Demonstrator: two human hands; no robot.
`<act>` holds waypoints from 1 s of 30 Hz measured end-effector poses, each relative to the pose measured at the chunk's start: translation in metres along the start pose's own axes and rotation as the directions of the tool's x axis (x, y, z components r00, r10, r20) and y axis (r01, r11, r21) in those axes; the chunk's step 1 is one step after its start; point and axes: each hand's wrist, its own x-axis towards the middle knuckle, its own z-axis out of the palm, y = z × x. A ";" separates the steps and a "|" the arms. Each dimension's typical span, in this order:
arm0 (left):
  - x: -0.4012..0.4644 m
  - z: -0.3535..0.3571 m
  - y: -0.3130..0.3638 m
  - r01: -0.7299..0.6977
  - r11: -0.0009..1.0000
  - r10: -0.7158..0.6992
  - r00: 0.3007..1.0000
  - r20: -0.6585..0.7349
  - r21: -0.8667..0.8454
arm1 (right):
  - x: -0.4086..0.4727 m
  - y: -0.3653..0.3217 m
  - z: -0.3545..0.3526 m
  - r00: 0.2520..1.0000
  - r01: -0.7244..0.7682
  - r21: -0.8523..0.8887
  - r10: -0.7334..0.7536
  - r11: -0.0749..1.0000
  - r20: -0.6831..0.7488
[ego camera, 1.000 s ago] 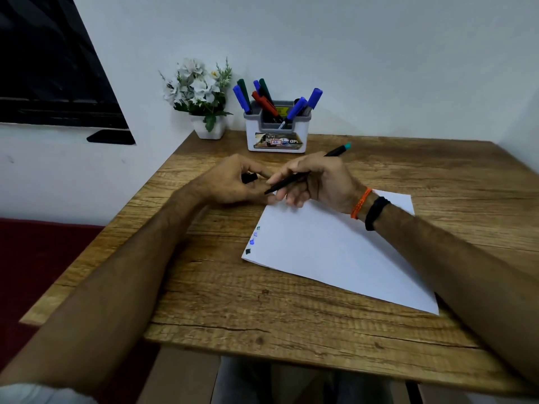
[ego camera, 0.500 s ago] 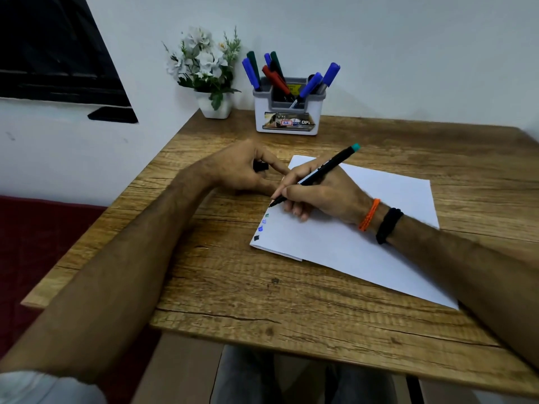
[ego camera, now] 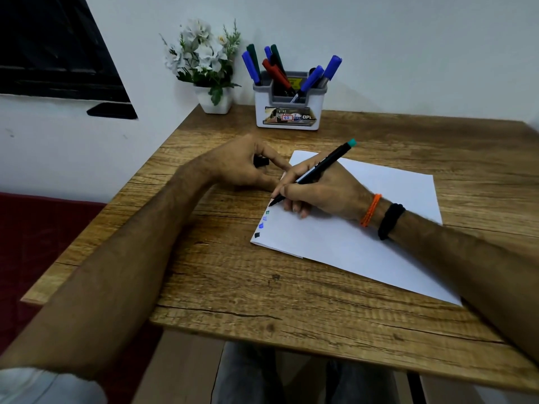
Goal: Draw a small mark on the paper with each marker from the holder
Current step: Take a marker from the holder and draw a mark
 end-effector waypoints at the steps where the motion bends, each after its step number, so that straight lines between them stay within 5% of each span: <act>1: 0.000 0.000 0.000 0.002 1.000 -0.002 1.000 0.002 -0.004 | 0.000 0.000 0.000 1.000 -0.003 0.002 0.003 1.000 -0.007; 30: -0.002 0.000 0.003 0.007 1.000 -0.007 1.000 -0.013 -0.017 | 0.001 0.004 0.000 0.999 0.017 0.006 -0.017 1.000 -0.031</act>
